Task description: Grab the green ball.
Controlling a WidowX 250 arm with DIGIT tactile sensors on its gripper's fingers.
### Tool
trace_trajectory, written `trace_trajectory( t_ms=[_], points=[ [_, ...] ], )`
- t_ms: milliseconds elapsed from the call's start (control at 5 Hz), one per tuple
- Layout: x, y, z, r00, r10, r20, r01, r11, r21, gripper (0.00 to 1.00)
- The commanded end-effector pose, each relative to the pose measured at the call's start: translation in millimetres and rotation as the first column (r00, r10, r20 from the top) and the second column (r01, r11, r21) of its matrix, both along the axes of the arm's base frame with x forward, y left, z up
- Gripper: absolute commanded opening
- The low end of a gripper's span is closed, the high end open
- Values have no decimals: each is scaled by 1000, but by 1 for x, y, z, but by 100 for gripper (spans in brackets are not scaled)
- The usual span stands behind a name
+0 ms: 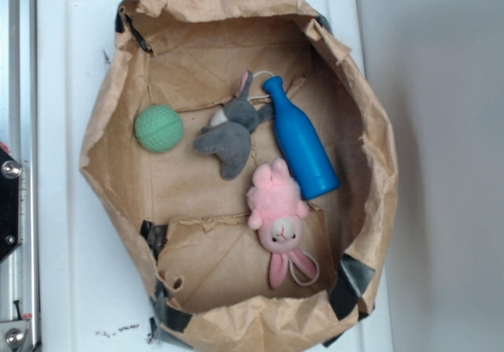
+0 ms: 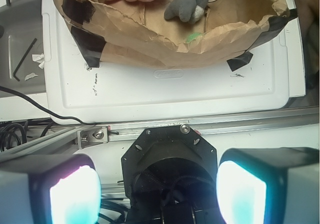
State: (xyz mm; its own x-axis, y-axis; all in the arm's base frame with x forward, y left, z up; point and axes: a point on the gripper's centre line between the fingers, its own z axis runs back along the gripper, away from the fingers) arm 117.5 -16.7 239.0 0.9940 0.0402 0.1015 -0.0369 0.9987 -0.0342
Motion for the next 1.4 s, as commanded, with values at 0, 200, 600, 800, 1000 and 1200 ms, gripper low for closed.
trace_trajectory(
  t_ms=[0,200,600,800,1000,1200],
  points=[
    [0,0,0,1000,0,0,0,1000,0,100],
    [35,22,-8,1000,-1,0,1,1000,8,100],
    [81,76,-31,999,-43,18,41,994,106,100],
    [96,91,-38,978,-202,46,199,978,70,100],
    [96,91,-38,978,-202,46,199,978,70,100],
    [96,91,-38,978,-202,46,199,978,70,100]
  ],
)
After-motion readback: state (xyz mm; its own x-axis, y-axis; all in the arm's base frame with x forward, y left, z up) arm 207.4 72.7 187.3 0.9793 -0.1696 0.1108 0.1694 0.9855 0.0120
